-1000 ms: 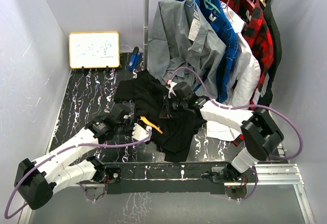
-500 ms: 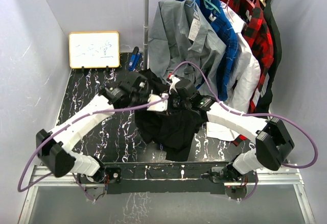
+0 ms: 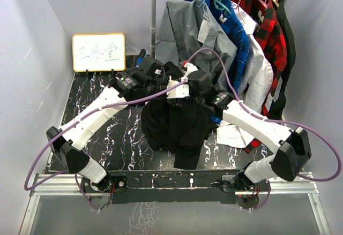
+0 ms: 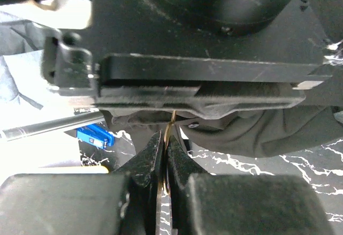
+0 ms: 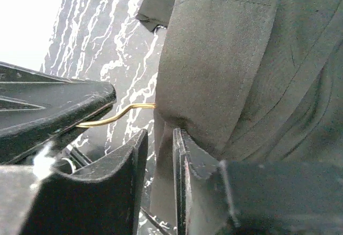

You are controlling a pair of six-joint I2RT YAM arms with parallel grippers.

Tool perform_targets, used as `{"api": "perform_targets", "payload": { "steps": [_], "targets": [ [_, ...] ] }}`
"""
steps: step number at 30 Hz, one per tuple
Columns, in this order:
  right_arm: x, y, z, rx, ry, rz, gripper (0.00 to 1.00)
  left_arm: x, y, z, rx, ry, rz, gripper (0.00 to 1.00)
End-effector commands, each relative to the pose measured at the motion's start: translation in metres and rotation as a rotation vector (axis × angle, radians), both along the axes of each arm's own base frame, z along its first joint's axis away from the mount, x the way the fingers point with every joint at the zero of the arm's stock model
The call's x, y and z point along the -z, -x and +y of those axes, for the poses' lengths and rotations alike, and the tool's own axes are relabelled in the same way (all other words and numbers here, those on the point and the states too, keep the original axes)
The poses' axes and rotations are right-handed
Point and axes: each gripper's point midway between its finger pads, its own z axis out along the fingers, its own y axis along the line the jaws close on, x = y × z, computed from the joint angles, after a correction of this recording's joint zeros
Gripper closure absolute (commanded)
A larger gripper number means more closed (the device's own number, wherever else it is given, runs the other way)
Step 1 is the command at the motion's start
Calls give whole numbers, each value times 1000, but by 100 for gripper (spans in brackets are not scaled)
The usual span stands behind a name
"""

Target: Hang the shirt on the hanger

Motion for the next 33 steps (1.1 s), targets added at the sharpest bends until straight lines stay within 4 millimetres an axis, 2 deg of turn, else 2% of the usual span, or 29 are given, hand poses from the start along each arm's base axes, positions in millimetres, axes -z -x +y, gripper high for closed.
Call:
{"api": "perform_targets", "payload": {
  "steps": [1, 6, 10, 11, 12, 14, 15, 17, 22, 26, 30, 33],
  "targets": [
    [-61, -19, -19, 129, 3, -197, 74, -6, 12, -26, 74, 24, -4, 100],
    [-77, -28, -45, 251, 44, -252, 85, -8, 28, -27, 118, 20, 18, 100],
    [-90, -27, -50, 278, 17, -277, 84, 6, 35, -15, 137, -34, 23, 100],
    [-92, -27, -52, 283, 11, -282, 80, 10, 36, -13, 139, -46, 26, 100],
    [-92, -26, -53, 284, 12, -284, 70, 12, 37, -10, 139, -54, 24, 100],
    [-84, -25, -53, 269, 31, -280, 44, 9, 39, -9, 143, -44, 15, 100],
    [-79, -24, -51, 250, 44, -276, 34, 6, 40, -9, 146, -35, 10, 100],
    [-67, -24, -46, 218, 63, -259, 29, -1, 45, -9, 166, -13, 2, 100],
    [-50, -29, -31, 169, 25, -212, 27, -11, 50, -8, 183, 11, -4, 100],
    [-43, -32, -10, 100, -10, -189, 26, -12, 54, -9, 192, 24, 6, 100],
    [-34, -39, 5, 69, -16, -174, 28, -12, 59, -11, 203, 35, 25, 100],
    [-30, -44, 16, 47, -28, -162, 33, -10, 58, -12, 204, 32, 26, 100]
  ]
}}
